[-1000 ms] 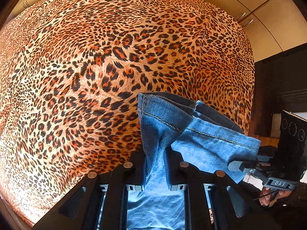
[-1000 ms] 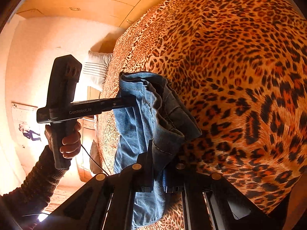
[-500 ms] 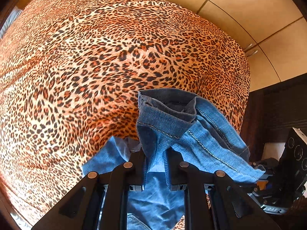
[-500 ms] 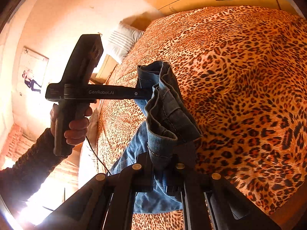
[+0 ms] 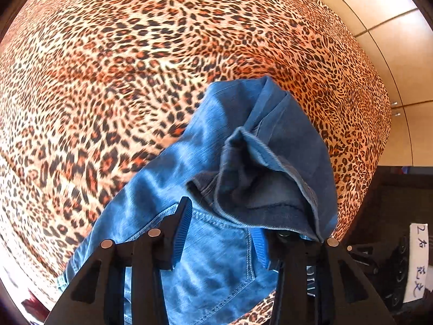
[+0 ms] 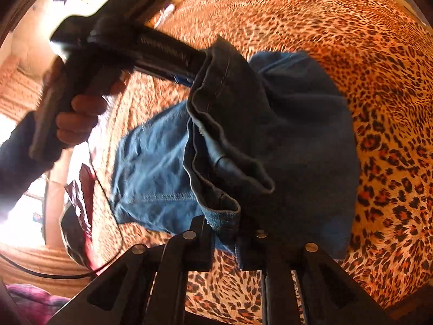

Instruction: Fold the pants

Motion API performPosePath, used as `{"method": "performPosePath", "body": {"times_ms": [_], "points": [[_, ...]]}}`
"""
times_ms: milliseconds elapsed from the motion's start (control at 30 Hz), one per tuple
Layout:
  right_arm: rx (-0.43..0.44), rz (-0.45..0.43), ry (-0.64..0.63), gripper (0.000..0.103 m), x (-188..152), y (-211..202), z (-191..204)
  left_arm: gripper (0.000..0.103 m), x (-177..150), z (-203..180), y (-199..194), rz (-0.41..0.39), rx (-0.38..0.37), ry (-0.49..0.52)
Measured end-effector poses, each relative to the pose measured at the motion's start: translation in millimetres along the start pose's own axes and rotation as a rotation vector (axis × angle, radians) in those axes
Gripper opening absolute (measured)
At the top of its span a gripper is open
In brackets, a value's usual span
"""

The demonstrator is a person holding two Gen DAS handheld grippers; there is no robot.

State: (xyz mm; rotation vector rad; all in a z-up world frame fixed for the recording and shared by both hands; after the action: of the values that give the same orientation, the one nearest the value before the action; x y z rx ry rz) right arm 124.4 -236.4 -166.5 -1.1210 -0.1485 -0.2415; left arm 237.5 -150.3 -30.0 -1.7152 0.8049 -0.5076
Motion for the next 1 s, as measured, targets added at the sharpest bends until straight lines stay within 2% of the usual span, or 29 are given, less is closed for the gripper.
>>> {"method": "performPosePath", "body": {"times_ms": [33, 67, 100, 167, 233, 267, 367, 467, 533, 700, 867, 1000], "points": [[-0.015, 0.024, -0.03, 0.02, -3, 5, 4, 0.043, -8, 6, -4, -0.013, -0.005, -0.017], [-0.015, 0.042, -0.056, 0.022, -6, 6, 7, 0.048, -17, 11, -9, -0.023, -0.008, -0.036], [-0.012, 0.057, -0.076, 0.023, -9, 4, 10, 0.058, -26, 17, -13, -0.036, -0.02, -0.059], [-0.013, 0.066, -0.112, 0.025, -14, -7, 14, 0.063, -42, 29, -22, -0.073, -0.029, -0.114], [-0.006, 0.054, -0.151, 0.027, -14, -25, 15, 0.063, -60, 39, -27, -0.089, -0.059, -0.172], [-0.007, 0.04, -0.166, 0.032, -11, -35, 12, 0.063, -69, 42, -29, -0.097, -0.085, -0.211], [0.009, 0.004, -0.157, 0.035, 9, -60, -12, 0.064, -97, 44, -31, -0.13, -0.186, -0.339], [0.041, -0.026, -0.138, 0.038, 36, -81, -33, 0.065, -125, 30, -27, -0.172, -0.29, -0.449], [0.068, -0.022, -0.144, 0.038, 58, -87, -48, 0.066, -143, 14, -20, -0.194, -0.333, -0.508], [0.141, 0.046, -0.267, 0.038, 113, -74, -55, 0.068, -175, -30, 5, -0.238, -0.335, -0.69], [0.187, 0.148, -0.429, 0.038, 140, -52, -60, 0.068, -176, -55, 39, -0.249, -0.316, -0.919], [0.199, 0.207, -0.52, 0.038, 152, -40, -63, 0.068, -171, -63, 56, -0.26, -0.299, -1.058]]}}
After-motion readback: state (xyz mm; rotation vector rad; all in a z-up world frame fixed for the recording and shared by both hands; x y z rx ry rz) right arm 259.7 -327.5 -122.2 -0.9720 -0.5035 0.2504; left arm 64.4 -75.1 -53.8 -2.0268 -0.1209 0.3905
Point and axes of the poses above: each gripper's, at about its wrist camera, not at the fingertips, and y roughly the way its jaws point, z to its left, x to its top, the point moved 7 cm from there along y, roughly the way its jaws point, and after that the axes turned 4 degrees about z, right-handed, at the moved point
